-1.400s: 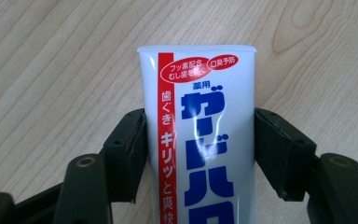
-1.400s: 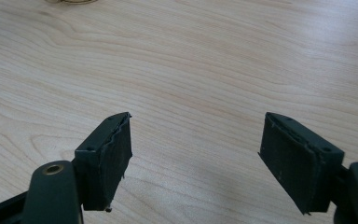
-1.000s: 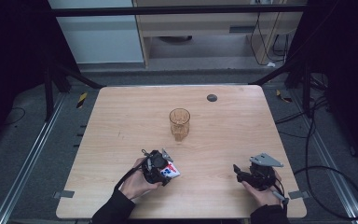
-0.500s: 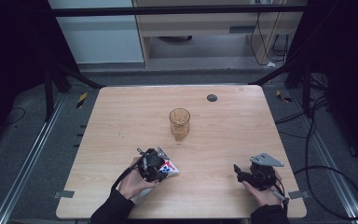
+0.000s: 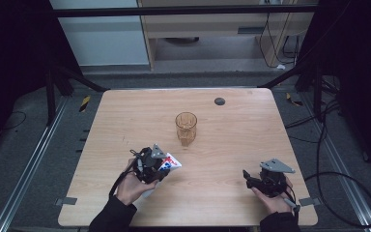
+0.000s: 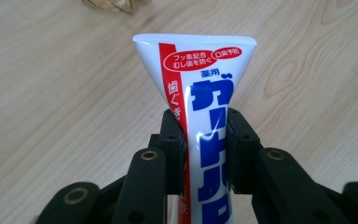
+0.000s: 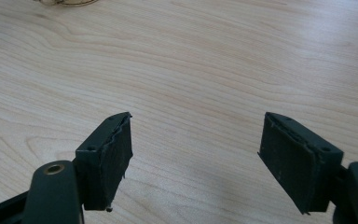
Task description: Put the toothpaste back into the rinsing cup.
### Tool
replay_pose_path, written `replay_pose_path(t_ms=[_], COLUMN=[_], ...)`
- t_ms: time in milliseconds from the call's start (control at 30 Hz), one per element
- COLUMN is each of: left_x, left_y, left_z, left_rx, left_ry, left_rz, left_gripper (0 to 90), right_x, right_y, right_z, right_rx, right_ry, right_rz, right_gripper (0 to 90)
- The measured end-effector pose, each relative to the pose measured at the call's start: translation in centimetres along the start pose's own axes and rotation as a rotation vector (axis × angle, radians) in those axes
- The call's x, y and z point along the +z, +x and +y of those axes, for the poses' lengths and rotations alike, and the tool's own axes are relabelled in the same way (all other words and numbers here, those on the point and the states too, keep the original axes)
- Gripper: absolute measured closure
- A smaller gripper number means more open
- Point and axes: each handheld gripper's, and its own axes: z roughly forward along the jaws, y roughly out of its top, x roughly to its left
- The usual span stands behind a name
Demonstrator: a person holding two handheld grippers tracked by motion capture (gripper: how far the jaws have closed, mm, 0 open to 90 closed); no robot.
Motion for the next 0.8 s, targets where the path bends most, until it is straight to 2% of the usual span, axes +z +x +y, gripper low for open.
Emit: replay_pose_path(t_ms=[200, 267, 467, 567, 800], left_x=[-1.7, -2.4, -4.2, -4.6, -4.3], left_y=[0.3, 0.6, 1.5, 1.8, 2.4], left_z=[0.3, 0.4, 0.7, 1.1, 2.3], left_rx=[-0.022, -0.033, -0.068, -0.083, -0.127], left_ry=[-0.101, -0.144, -0.251, -0.284, -0.367], left_rz=[0.039, 0.059, 0.118, 0.141, 0.187], left_gripper=[71.9, 72.1, 72.2, 72.2, 72.2], right_x=[0.1, 0.0, 0.0, 0.0, 0.0], right_y=[0.0, -0.1, -0.2, -0.1, -0.1], right_z=[0.0, 0.0, -0.1, -0.1, -0.1], right_rx=[-0.004, 0.009, 0.003, -0.003, -0.008], right_ry=[-0.001, 0.000, -0.016, -0.016, -0.023], right_rz=[-0.004, -0.002, -0.011, -0.013, -0.020], right_gripper=[25.5, 25.6, 25.9, 25.8, 25.6])
